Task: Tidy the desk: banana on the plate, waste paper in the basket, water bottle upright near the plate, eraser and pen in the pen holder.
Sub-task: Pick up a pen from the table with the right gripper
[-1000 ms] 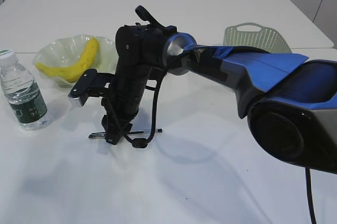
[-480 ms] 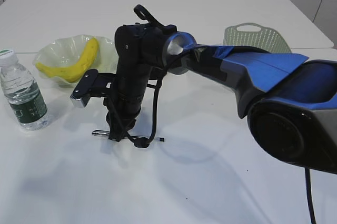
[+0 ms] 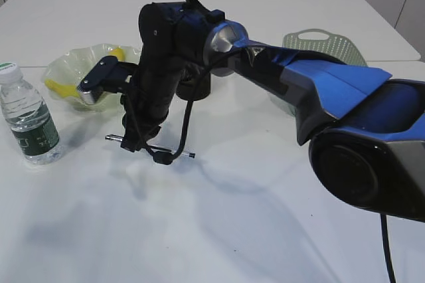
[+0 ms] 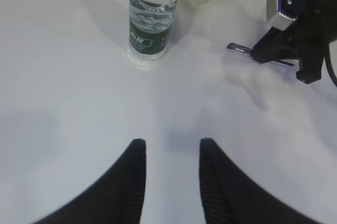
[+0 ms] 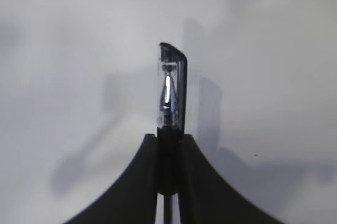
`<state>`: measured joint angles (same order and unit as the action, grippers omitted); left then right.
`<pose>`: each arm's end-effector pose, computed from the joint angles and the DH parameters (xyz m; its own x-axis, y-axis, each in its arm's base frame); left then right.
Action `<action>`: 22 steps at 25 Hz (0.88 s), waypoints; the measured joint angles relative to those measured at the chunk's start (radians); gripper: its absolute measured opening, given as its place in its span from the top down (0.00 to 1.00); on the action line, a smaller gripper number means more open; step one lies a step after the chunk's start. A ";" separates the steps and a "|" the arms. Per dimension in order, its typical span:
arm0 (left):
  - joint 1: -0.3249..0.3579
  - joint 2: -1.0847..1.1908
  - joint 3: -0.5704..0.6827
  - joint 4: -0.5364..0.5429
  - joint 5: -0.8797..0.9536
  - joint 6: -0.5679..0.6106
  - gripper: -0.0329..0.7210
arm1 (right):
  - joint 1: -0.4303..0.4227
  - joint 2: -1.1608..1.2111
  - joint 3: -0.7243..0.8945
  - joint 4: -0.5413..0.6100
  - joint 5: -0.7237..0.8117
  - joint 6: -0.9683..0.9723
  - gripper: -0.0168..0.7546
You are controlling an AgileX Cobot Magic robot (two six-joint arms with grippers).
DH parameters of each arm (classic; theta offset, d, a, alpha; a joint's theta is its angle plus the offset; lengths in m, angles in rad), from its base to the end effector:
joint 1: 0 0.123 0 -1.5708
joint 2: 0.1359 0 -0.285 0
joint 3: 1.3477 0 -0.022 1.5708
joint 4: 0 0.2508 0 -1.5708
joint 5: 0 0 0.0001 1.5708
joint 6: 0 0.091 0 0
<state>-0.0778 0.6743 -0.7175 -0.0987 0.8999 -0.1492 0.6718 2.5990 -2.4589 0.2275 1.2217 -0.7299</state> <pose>0.1137 -0.0159 0.3208 -0.7045 -0.1542 -0.6928 -0.0148 0.9791 -0.2029 0.4106 0.3512 0.1596 -0.1953 -0.9118 -0.3611 -0.9759 0.2173 -0.0209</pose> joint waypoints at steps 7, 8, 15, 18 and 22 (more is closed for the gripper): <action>0.000 0.000 0.000 0.002 0.009 0.000 0.63 | -0.005 0.000 -0.068 0.031 0.009 0.085 0.92; 0.000 0.000 0.000 0.002 0.014 0.000 0.63 | -0.010 0.000 -0.070 0.046 0.009 0.095 0.92; 0.000 0.000 0.000 0.009 0.031 0.000 0.63 | -0.031 -0.014 -0.074 0.111 0.016 0.137 0.92; 0.000 0.000 0.000 0.011 0.033 0.000 0.63 | -0.060 -0.043 -0.074 0.111 0.018 0.153 0.92; 0.000 0.000 0.000 0.011 0.035 0.000 0.63 | -0.118 -0.086 -0.075 0.117 0.018 0.202 0.92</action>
<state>-0.0778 0.6743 -0.7175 -0.0873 0.9347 -0.1492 0.5535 2.5127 -2.5344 0.3442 1.2398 -0.5282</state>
